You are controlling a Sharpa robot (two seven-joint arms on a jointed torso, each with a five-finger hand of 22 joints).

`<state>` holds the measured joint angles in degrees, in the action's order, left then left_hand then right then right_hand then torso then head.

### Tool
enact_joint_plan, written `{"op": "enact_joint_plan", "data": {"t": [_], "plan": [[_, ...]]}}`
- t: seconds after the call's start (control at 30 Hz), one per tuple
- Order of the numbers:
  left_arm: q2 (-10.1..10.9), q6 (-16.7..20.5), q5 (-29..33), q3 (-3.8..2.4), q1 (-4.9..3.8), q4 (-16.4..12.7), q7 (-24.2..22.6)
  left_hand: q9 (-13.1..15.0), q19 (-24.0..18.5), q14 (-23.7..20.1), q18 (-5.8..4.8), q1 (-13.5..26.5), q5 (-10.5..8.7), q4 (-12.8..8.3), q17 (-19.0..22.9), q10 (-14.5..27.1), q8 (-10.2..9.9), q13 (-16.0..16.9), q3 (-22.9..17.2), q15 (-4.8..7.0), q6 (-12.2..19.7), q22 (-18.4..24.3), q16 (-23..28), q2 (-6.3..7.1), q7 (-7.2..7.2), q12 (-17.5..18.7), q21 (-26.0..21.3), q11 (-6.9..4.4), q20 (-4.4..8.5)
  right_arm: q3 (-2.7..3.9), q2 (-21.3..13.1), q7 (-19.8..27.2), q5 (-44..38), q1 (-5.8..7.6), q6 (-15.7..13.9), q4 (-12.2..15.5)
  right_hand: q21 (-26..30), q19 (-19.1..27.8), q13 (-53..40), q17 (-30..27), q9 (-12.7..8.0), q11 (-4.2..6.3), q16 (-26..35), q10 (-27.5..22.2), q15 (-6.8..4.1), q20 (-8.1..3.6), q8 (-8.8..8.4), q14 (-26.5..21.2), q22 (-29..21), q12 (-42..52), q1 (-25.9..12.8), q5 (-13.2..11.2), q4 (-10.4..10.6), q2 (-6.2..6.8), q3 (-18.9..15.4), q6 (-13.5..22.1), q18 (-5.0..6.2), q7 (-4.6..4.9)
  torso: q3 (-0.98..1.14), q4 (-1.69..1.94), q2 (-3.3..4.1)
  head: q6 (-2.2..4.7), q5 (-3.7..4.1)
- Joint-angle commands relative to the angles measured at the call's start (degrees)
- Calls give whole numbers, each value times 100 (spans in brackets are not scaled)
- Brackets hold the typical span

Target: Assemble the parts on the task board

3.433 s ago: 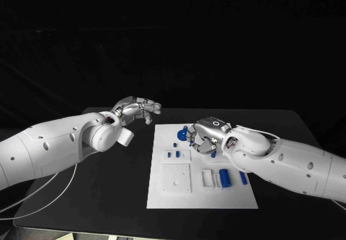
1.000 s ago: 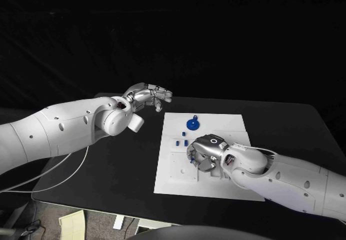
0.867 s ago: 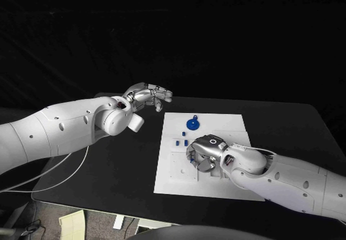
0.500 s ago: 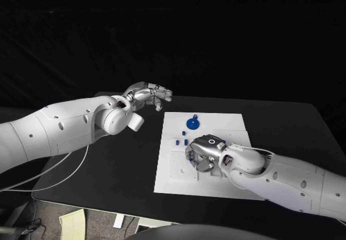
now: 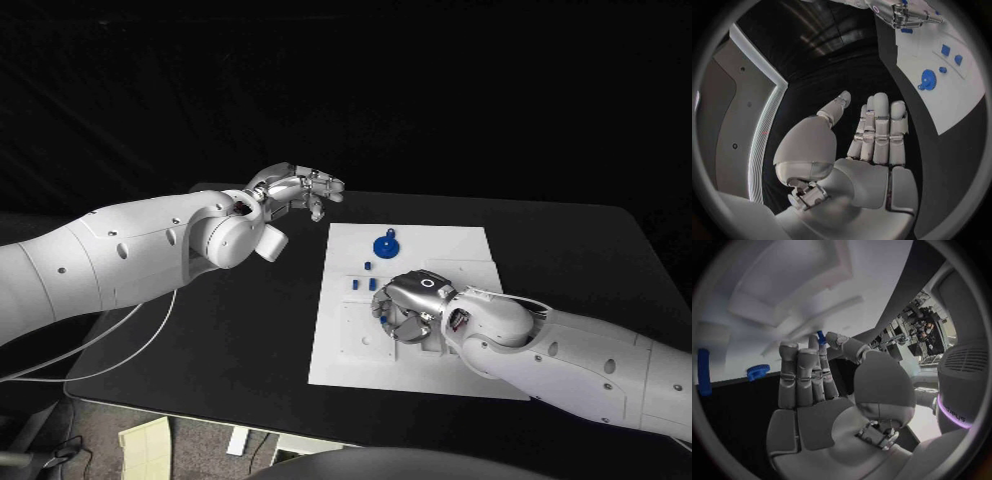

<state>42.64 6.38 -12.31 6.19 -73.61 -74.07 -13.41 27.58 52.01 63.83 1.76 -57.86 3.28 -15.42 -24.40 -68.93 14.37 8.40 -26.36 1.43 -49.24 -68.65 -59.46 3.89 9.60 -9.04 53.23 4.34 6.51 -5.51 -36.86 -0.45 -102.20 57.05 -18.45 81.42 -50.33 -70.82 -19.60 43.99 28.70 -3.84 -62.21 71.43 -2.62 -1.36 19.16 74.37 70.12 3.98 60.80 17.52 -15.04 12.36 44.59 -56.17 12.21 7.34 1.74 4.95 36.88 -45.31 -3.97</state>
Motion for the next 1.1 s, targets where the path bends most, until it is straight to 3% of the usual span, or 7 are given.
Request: {"op": "enact_joint_plan", "data": {"t": [0.03,0.3,0.37,0.53,0.73,0.97,1.1], "plan": [[6,-104,-207,-3,-3,-22,-30,-8,-8,18,465,34,-4,27,-8,3,3,8,22,1,21,-2,26,-22,33,6,-18,58,50,-31,-39,136,279,-35,-94,0,22,12,201,-9,-44,-128,13,-508,128,-49,-108,-33,10,-58,-145,169,-126,77,-374,219,279,104,-2,-1,0,-8,8],[-15,-122,-173,-2,-1,15,-32,-10,-8,18,464,41,-4,31,-10,4,2,8,26,0,25,-3,28,-18,34,6,-19,59,49,-31,-187,137,404,-34,-587,146,43,42,307,-14,-67,-208,9,-752,198,-48,-158,-59,6,-57,-142,134,-141,147,-576,319,279,146,6,1,0,-7,-13],[-13,-128,-170,-2,-1,22,-26,-10,-8,17,463,44,-5,32,-10,5,2,8,27,-1,27,-3,29,-16,35,7,-20,59,49,-31,-245,167,468,-34,-732,194,46,52,334,-14,-87,-226,7,-831,220,-44,-202,-65,7,-73,-175,216,-155,260,-636,400,279,175,4,-2,-1,12,2],[-9,-110,-143,-2,-1,41,-37,-11,-9,15,463,49,-4,36,-11,7,1,8,30,-2,31,-3,32,-14,37,8,-22,60,48,14,-435,252,655,-12,-924,445,42,12,408,-11,-106,-225,-41,-796,213,-50,-215,-45,2,4,-102,552,-131,226,-900,454,279,208,4,-14,-1,37,11],[-13,-115,-142,-1,-1,48,-30,-12,-10,15,463,50,-4,37,-12,8,2,8,30,-2,33,-3,33,-15,37,8,-23,60,48,230,-651,-36,697,312,-347,670,41,-13,440,-21,-114,-193,-59,-689,182,-36,-197,-35,-3,41,-17,524,-112,161,-944,427,279,195,11,-6,-2,98,85],[-35,-131,-142,0,-1,60,-27,-12,-11,13,463,49,-4,37,-13,9,2,8,29,-2,34,-3,36,-14,37,8,-25,60,48,301,-981,-299,549,738,261,701,33,-15,504,-24,-145,-186,-93,-644,175,-23,-209,-30,9,35,12,333,-99,116,-982,450,279,208,6,-10,-4,152,180],[-64,-130,-142,0,-1,70,-32,-12,-12,13,463,48,-3,38,-14,9,3,8,28,-2,35,-3,37,-15,37,7,-26,60,48,418,-1152,-347,468,778,452,680,23,-19,550,-24,-174,-192,-113,-646,182,-13,-239,-35,19,18,-85,378,-73,192,-1088,517,279,111,9,7,3,166,246]]}}
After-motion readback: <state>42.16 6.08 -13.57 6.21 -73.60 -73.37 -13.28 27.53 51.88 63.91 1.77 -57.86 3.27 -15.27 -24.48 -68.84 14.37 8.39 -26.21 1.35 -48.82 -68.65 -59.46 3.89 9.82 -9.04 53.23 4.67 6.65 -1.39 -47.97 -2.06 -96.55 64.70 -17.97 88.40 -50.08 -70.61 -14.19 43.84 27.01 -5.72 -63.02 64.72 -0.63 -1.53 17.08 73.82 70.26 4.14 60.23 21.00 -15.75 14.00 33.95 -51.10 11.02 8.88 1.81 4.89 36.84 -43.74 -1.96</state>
